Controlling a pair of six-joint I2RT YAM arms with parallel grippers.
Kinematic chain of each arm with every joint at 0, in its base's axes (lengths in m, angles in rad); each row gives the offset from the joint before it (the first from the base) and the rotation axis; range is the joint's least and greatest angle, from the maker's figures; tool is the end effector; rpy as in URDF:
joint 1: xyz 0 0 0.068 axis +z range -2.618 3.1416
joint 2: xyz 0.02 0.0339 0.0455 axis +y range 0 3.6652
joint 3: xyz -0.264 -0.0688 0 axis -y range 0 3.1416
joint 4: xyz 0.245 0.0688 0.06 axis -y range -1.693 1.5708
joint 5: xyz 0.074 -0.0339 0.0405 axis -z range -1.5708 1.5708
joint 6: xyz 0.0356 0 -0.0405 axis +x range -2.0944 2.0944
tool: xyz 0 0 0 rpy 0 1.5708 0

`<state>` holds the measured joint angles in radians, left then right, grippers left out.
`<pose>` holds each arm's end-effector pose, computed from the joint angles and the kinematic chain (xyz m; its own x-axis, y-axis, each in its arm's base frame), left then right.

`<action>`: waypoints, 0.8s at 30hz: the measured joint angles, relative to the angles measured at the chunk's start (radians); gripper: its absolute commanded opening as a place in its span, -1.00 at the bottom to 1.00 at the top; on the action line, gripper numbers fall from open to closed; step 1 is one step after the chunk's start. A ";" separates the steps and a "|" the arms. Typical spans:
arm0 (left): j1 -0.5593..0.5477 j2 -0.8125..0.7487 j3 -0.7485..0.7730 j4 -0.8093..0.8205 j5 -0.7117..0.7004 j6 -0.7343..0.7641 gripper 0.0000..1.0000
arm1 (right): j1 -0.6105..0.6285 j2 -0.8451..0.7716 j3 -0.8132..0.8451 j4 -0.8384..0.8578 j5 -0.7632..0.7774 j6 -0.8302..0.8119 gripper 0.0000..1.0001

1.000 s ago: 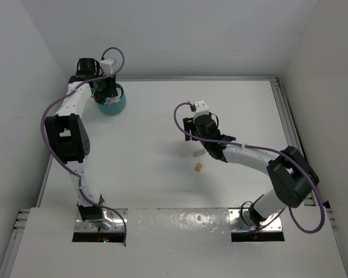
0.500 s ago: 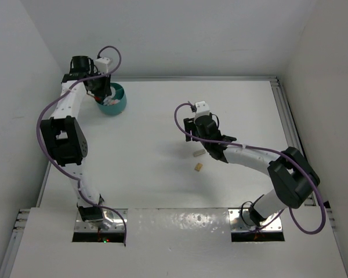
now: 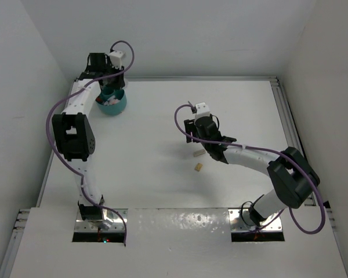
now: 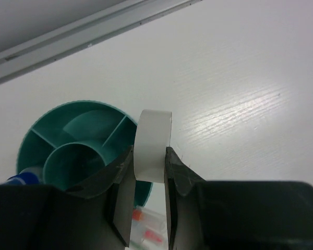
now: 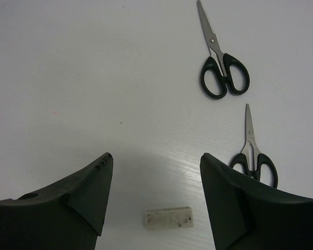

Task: Sort the stationery into containers
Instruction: Place the stationery in the storage box.

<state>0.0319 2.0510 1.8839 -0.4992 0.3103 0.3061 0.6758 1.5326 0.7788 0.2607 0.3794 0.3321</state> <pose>0.4784 0.0044 0.2994 -0.5259 0.2703 -0.8064 0.3860 0.9208 0.0569 0.2610 0.1923 0.2027 -0.4556 0.0229 -0.8899 -0.1883 0.9746 0.1215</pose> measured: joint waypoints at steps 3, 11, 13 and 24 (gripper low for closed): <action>-0.023 0.046 0.006 0.000 -0.038 -0.010 -1.00 | 0.000 0.000 -0.011 0.000 0.003 0.000 0.34; -0.039 0.061 -0.001 0.006 -0.172 -0.020 -1.00 | 0.000 0.000 -0.023 0.000 0.003 0.001 0.34; -0.047 0.061 -0.004 0.006 -0.198 -0.023 -1.00 | 0.000 0.000 -0.023 0.000 0.003 0.001 0.34; -0.060 0.064 -0.019 0.003 -0.253 -0.054 -1.00 | 0.000 0.000 -0.040 0.000 0.004 0.001 0.34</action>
<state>-0.0280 2.1151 1.8652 -0.4965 0.0578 0.2523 0.6758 1.5330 0.7383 0.2611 0.3836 0.3332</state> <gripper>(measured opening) 0.218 0.668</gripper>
